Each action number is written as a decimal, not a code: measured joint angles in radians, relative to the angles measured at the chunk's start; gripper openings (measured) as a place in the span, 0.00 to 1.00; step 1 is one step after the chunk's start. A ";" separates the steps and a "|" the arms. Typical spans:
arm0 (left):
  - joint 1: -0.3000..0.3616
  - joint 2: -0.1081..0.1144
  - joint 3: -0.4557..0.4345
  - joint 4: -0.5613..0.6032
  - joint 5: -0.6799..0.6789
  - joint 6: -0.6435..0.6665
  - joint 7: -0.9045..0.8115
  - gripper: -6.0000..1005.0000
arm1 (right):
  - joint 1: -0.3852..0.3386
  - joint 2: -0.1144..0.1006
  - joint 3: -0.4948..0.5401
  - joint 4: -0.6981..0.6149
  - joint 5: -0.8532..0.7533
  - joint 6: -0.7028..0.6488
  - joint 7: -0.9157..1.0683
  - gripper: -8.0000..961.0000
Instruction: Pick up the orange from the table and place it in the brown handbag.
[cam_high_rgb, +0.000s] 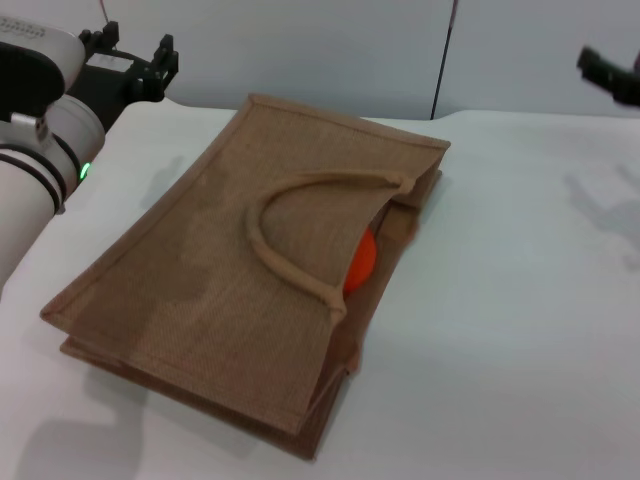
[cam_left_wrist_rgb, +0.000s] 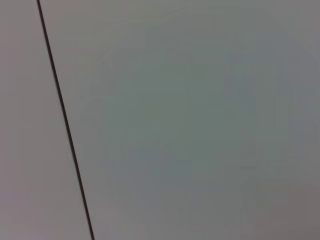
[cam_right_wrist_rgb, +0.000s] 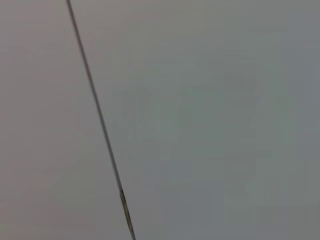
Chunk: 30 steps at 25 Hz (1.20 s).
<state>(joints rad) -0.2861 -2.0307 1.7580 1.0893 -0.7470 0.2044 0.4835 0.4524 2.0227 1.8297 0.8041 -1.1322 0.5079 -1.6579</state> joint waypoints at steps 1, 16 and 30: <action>0.001 0.000 0.000 -0.001 0.000 0.001 0.000 0.65 | 0.000 0.000 0.013 -0.054 0.078 0.034 -0.105 0.92; -0.024 -0.004 0.041 -0.127 -0.001 0.090 0.000 0.65 | 0.012 0.011 0.026 -0.526 0.616 0.249 -0.919 0.92; 0.004 -0.003 0.214 -0.221 -0.002 0.353 0.000 0.65 | 0.012 0.013 0.028 -0.704 0.794 0.537 -1.122 0.92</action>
<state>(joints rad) -0.2822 -2.0336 1.9723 0.8687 -0.7487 0.5575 0.4831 0.4645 2.0355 1.8574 0.0999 -0.3384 1.0453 -2.7802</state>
